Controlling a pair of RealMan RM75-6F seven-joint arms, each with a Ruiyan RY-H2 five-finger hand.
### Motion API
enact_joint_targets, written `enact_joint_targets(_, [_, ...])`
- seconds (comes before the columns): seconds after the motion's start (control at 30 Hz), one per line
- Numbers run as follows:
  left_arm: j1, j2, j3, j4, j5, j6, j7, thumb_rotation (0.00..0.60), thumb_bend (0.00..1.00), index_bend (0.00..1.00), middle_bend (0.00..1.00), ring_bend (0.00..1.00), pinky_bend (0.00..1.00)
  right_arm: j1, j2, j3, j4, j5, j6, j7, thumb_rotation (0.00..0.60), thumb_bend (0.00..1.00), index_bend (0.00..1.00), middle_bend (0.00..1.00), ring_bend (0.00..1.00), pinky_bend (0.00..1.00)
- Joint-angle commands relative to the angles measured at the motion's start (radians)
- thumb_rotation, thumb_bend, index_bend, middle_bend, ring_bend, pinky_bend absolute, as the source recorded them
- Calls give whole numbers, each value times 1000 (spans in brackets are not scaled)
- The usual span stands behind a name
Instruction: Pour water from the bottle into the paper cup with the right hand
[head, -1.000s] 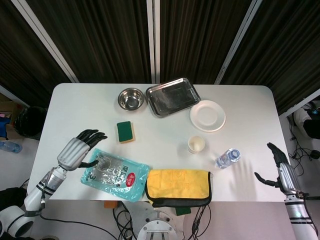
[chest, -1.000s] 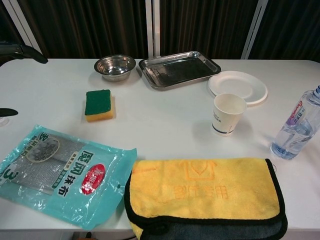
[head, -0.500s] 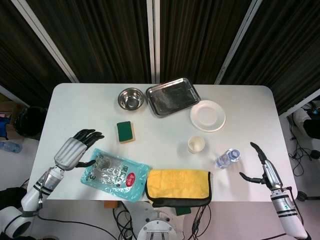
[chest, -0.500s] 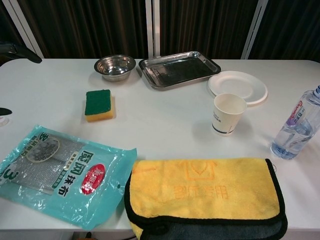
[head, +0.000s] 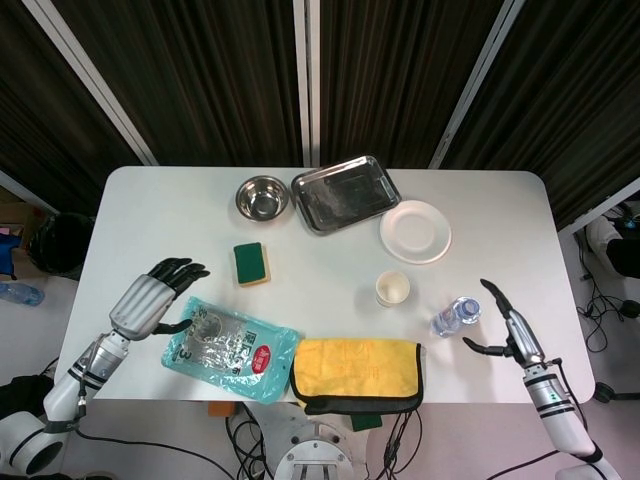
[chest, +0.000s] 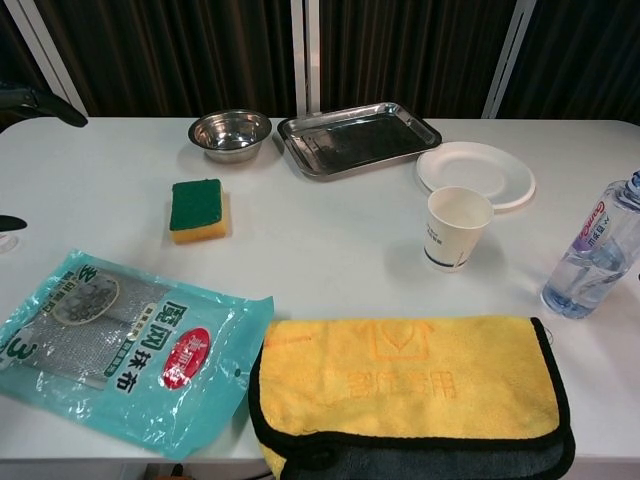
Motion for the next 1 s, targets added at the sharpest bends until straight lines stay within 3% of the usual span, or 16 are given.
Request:
enact_joint_targets(0.03, [0,1,-1,-2,0,0,3,596,132,187,171,124,167,6,-8,0,7,2,-5,-10,600,139,0,0,0,0])
enact_joint_targets(0.83, [3,3,0,0,0,2,2,597,132,186,171,125,167,33,-43,-6,0,10,-23,-67,600,176,0,0,0,0])
enact_joint_targets(1.0, [2,2,-1,3,0,2,0,597,132,186,171,124,167,39,-45,-6,-6,11,-28,-69,600,176,52,0,0,0])
